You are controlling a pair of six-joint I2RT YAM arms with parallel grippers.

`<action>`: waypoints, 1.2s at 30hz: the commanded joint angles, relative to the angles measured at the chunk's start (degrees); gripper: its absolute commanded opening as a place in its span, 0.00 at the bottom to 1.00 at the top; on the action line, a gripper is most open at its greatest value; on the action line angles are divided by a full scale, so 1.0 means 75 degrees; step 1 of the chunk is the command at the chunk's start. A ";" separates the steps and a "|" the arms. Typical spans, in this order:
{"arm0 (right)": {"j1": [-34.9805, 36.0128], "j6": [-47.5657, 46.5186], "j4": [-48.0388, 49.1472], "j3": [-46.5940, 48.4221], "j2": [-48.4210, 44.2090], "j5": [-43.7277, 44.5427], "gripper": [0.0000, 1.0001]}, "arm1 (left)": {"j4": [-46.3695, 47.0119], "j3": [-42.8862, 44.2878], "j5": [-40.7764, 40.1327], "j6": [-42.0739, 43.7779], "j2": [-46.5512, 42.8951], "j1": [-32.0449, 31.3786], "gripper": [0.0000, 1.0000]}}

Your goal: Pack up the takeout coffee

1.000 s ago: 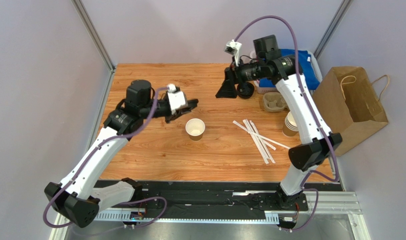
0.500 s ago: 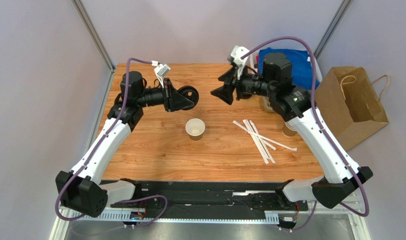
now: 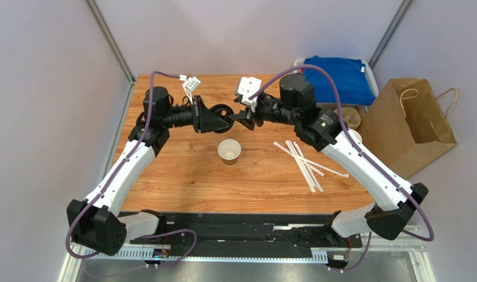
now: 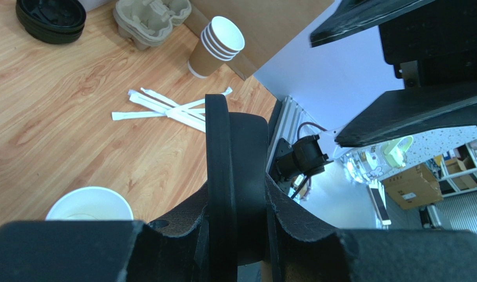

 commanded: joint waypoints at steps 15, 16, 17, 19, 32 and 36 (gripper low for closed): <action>0.0423 -0.1172 0.0175 0.0536 0.0839 0.0340 0.38 | 0.0202 -0.0417 0.0071 -0.0182 -0.0630 0.0025 0.18; 0.0458 -0.1231 0.0175 0.0524 0.0851 0.0352 0.35 | 0.0190 -0.0418 0.0059 -0.0182 -0.0630 0.0013 0.18; 0.0470 -0.1278 0.0175 0.0536 0.0874 0.0364 0.34 | 0.0178 -0.0418 0.0059 -0.0171 -0.0630 0.0024 0.18; 0.0516 -0.1430 0.0152 0.0536 0.0886 0.0411 0.27 | 0.0131 -0.0418 0.0059 -0.0147 -0.0630 0.0025 0.18; 0.0493 -0.1513 -0.0703 0.0887 0.1039 0.0832 0.00 | -0.1520 -0.0300 -0.0526 0.0602 -0.1074 0.0375 0.70; 0.0201 -0.1174 -0.1136 0.0665 0.0863 0.0774 0.00 | -0.1603 -0.0675 -0.0072 0.0591 -0.1904 0.1557 0.95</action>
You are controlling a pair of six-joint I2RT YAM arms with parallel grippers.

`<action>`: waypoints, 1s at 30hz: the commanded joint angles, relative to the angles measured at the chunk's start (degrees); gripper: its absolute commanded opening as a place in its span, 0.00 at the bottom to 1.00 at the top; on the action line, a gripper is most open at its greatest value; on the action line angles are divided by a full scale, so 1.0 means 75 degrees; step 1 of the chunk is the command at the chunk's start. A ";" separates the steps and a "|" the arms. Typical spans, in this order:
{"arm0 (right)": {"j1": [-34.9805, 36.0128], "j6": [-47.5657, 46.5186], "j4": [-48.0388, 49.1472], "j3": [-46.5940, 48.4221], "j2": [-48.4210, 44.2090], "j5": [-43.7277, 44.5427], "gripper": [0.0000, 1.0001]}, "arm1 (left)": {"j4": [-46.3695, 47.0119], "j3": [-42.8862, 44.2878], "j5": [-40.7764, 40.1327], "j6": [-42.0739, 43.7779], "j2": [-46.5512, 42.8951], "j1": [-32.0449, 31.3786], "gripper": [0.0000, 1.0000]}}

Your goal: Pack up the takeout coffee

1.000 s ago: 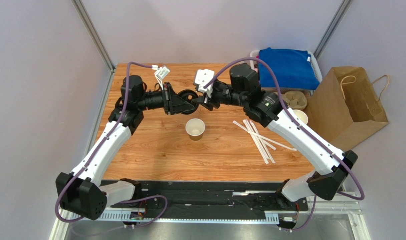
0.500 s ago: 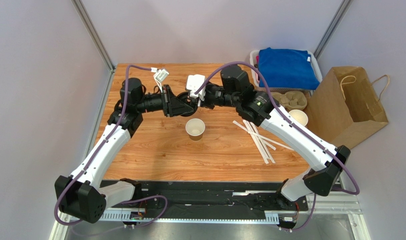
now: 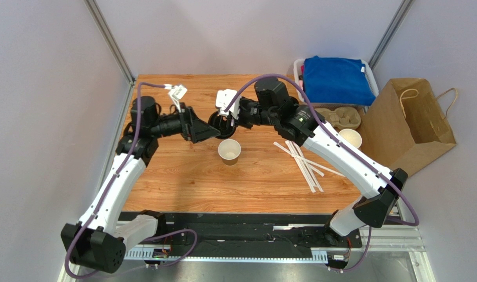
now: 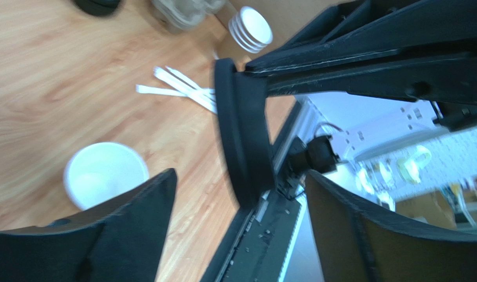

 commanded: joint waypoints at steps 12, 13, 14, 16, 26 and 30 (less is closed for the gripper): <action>-0.0337 0.1723 -0.1169 -0.0025 0.1154 0.0018 0.00 | -0.2022 -0.0145 -0.1959 0.1183 -0.2013 0.2052 0.99; -0.0337 0.1769 -0.1229 0.0150 0.1341 0.0088 0.00 | -0.2220 -0.0157 -0.1970 0.1135 -0.1966 0.2052 0.99; -0.0337 0.1793 -0.1264 0.0244 0.1483 0.0274 0.00 | -0.2280 -0.0180 -0.1982 0.1088 -0.1930 0.2064 0.99; -0.0337 0.1863 -0.1323 0.0362 0.1870 0.0451 0.00 | -0.2223 -0.0390 -0.2005 0.0948 -0.1988 0.2099 0.99; -0.0337 0.2343 -0.1101 0.0527 0.2679 0.1213 0.00 | -0.0957 -0.1726 -0.1642 -0.0715 -0.2012 0.2123 0.95; -0.0348 0.2426 -0.0796 0.0270 0.2714 0.1261 0.00 | -0.0804 -0.1868 -0.1653 -0.0729 -0.1930 0.2134 0.95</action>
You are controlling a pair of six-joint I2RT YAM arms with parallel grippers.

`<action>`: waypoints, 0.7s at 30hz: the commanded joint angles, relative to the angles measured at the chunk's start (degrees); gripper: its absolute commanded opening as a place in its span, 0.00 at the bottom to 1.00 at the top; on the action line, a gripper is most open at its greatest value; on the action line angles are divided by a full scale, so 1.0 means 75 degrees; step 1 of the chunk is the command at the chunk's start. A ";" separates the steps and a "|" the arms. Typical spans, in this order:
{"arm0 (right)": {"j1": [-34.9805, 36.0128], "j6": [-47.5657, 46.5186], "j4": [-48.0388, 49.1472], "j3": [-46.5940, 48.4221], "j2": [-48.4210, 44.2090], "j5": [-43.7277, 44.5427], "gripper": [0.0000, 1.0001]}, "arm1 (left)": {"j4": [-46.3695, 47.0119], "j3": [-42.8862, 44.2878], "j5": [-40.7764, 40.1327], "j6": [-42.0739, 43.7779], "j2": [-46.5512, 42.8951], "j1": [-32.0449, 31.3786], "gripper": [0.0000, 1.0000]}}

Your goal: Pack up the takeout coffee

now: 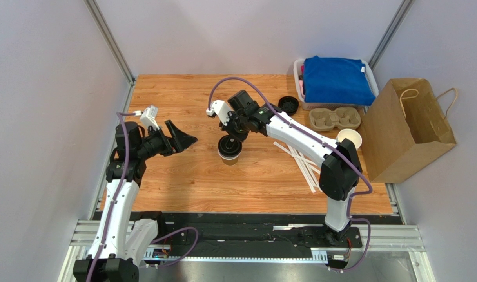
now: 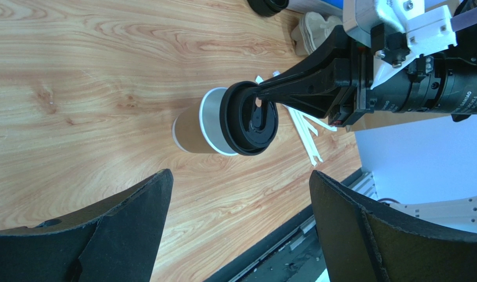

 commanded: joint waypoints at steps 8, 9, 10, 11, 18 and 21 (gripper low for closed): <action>-0.0002 0.0322 0.0735 -0.0015 0.0124 0.0203 0.00 | 0.0662 0.0080 0.0159 -0.0308 0.0143 0.0068 0.94; -0.0002 0.0334 0.0747 -0.0026 0.0124 0.0191 0.00 | 0.0651 0.0103 0.0147 -0.0297 0.0178 0.0056 0.94; -0.0002 0.0345 0.0736 -0.0050 0.0147 0.0179 0.00 | 0.0650 0.0091 0.0170 -0.0285 0.0166 0.0068 0.94; -0.0013 0.0345 0.0724 -0.0061 0.0159 0.0168 0.00 | 0.0650 0.0080 0.0159 -0.0273 0.0189 0.0068 0.94; -0.0001 0.0345 0.0712 -0.0261 0.0194 0.0156 0.00 | 0.0697 0.0138 0.0171 -0.0250 0.0272 0.0056 0.94; -0.0001 0.0345 0.0724 -0.0296 0.0218 0.0156 0.00 | 0.0697 0.0161 0.0182 -0.0226 0.0342 0.0068 0.94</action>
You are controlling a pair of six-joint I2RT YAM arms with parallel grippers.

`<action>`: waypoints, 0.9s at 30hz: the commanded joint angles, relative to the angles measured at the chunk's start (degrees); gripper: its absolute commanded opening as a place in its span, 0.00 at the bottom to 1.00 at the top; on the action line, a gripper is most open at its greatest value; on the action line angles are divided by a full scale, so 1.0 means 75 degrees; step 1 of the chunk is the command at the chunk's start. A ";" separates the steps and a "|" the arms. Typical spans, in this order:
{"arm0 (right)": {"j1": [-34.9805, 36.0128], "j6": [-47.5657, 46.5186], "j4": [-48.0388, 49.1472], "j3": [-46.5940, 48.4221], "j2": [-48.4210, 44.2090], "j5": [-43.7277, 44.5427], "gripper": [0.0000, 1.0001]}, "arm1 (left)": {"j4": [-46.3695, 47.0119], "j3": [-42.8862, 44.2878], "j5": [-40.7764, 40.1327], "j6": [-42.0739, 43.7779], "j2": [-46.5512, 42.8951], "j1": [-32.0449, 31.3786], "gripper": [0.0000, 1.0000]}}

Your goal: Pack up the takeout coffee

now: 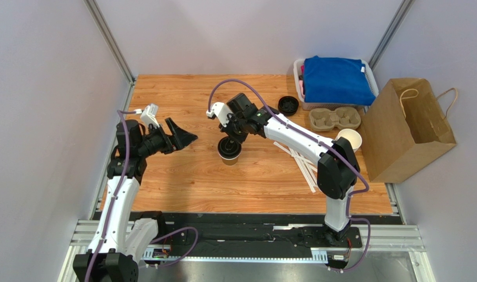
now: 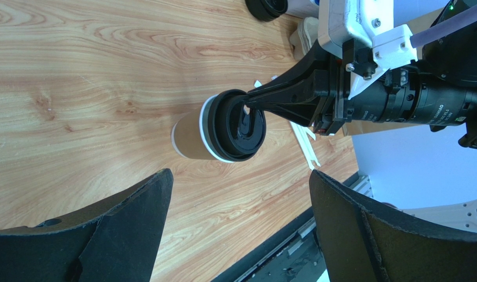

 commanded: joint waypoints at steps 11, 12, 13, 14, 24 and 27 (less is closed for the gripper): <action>-0.0002 0.0133 0.0442 -0.0115 0.0169 0.0054 0.05 | 0.0342 0.0296 0.0179 0.0060 0.0232 0.0056 0.94; -0.0002 0.0133 0.0454 -0.0139 0.0169 0.0054 0.06 | 0.0342 0.0308 0.0191 0.0083 0.0244 0.0068 0.94; -0.0002 0.0133 0.0488 -0.0151 0.0169 0.0054 0.07 | 0.0342 0.0331 0.0191 0.0083 0.0267 0.0068 0.94; -0.0002 0.0133 0.0512 -0.0151 0.0181 0.0042 0.08 | 0.0342 0.0343 0.0191 0.0095 0.0279 0.0056 0.94; 0.0010 0.0191 0.0465 -0.0104 0.0169 -0.0028 0.34 | 0.0319 0.0355 0.0250 0.0153 0.0314 0.0068 0.94; -0.0002 0.0250 0.0360 0.0013 0.0146 -0.0075 0.37 | 0.0307 0.0343 0.0261 0.0154 0.0326 0.0068 0.94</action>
